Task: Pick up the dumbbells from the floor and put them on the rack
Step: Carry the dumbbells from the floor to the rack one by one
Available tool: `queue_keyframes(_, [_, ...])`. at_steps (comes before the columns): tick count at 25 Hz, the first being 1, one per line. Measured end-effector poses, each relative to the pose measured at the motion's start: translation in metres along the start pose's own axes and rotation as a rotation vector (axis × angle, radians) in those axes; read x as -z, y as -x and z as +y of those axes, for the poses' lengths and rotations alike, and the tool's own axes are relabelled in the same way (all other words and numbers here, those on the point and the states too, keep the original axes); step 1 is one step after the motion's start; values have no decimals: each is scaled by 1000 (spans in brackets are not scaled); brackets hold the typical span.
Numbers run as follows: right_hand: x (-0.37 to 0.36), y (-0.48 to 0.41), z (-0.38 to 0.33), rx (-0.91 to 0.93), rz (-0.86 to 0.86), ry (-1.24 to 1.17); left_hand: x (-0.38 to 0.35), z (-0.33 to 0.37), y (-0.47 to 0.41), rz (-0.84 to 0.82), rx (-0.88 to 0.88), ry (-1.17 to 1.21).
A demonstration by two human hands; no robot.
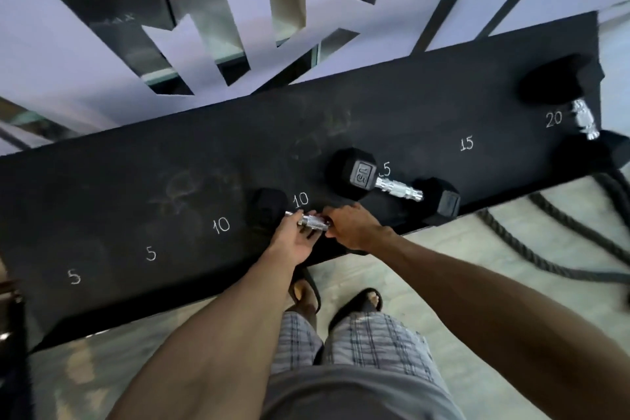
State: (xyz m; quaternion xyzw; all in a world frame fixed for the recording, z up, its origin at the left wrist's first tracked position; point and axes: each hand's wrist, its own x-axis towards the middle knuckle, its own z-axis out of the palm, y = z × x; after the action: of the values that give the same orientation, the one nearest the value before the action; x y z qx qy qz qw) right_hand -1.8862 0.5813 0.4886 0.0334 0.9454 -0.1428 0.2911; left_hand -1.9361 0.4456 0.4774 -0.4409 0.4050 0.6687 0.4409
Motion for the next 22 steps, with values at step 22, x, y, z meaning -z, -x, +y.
queue_keyframes(22, [-29, 4, 2, -315, 247, -273, -3, 13, -6, -38, 24, -771])
